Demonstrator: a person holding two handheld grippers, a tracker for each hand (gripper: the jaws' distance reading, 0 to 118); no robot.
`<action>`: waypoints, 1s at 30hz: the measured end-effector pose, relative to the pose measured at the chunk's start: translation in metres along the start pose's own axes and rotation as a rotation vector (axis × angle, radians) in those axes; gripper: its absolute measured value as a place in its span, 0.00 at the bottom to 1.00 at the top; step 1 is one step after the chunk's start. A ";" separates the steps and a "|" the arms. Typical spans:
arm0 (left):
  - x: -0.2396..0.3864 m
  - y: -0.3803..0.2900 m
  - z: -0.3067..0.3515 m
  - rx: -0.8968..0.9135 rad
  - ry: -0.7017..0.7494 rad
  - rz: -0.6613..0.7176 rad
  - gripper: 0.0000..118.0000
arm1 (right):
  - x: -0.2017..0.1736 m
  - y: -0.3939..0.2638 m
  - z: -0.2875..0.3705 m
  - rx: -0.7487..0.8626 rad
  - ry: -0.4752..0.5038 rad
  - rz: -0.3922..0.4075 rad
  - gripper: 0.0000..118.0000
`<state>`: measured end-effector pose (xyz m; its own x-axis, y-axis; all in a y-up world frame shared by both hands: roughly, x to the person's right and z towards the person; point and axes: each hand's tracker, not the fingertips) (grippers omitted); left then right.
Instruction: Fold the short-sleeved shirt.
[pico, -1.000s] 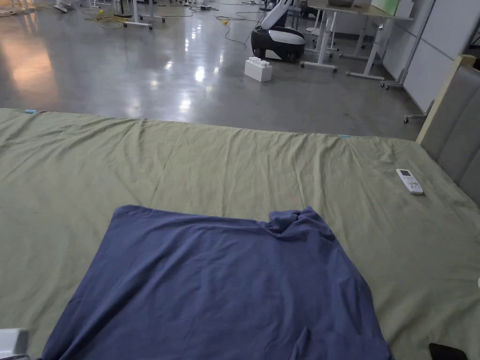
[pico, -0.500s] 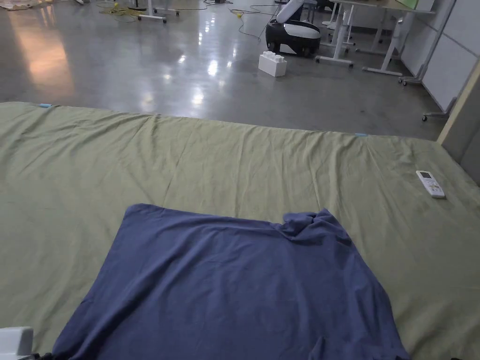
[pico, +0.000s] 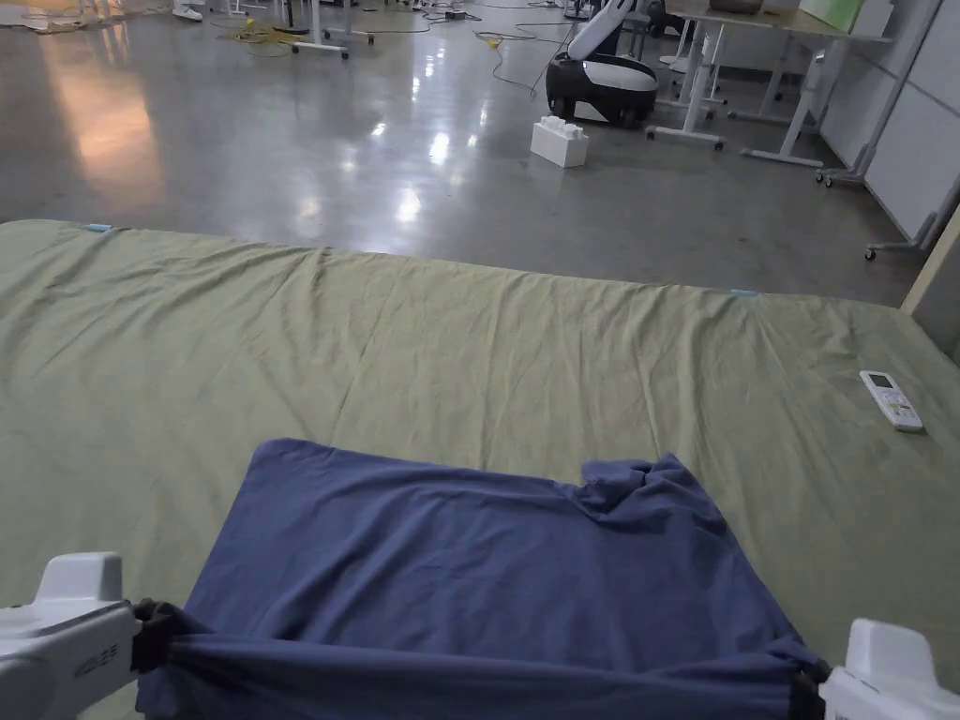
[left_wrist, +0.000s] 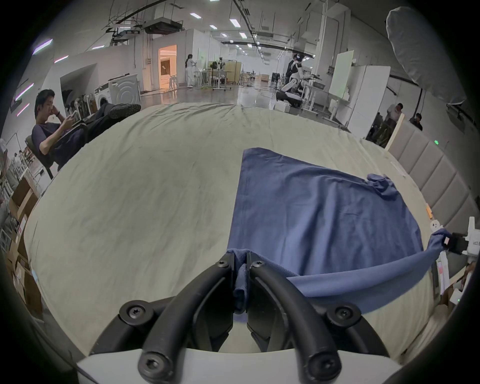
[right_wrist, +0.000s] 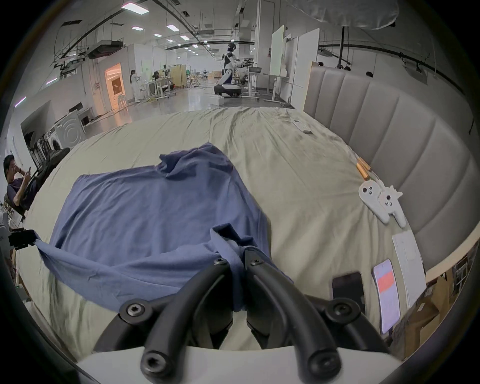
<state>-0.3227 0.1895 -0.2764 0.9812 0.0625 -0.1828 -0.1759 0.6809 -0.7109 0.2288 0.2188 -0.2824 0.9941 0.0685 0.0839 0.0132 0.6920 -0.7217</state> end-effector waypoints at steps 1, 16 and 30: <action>0.006 0.006 -0.012 -0.008 0.010 -0.012 0.07 | -0.003 0.009 -0.013 0.000 -0.002 0.000 0.06; 0.008 0.021 -0.097 -0.109 0.057 -0.026 0.09 | -0.016 0.024 -0.122 -0.094 0.022 0.116 0.08; 0.045 -0.002 0.029 0.321 0.015 -0.103 0.60 | -0.055 -0.003 0.025 0.500 0.044 0.126 0.67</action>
<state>-0.2754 0.2123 -0.2632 0.9907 -0.0277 -0.1330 -0.0394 0.8785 -0.4761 0.1717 0.2311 -0.2672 0.9885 0.1503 -0.0192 -0.1489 0.9400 -0.3071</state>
